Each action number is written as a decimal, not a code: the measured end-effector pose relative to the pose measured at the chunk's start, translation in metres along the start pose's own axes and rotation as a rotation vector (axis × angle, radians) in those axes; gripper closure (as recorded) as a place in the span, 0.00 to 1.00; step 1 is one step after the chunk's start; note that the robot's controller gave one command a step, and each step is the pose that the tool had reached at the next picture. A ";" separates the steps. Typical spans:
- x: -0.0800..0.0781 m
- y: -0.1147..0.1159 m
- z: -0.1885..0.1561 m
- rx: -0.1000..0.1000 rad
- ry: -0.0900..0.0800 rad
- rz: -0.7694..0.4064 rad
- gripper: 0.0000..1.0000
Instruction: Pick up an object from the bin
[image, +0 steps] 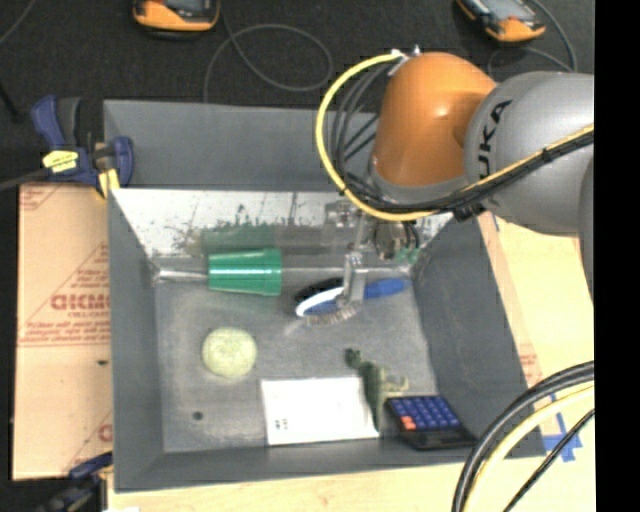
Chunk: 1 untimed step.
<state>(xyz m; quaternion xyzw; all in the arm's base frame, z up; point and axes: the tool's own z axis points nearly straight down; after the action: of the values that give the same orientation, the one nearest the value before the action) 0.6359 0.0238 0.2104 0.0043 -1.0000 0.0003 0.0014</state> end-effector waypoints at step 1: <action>-0.001 0.000 -0.005 0.000 -0.008 0.001 0.00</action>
Offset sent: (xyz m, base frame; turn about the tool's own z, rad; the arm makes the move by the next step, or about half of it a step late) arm -0.0027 -0.0400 -0.1404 -0.1184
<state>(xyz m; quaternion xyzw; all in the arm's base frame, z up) 0.6369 0.0237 0.2157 0.0040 -1.0000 0.0000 -0.0025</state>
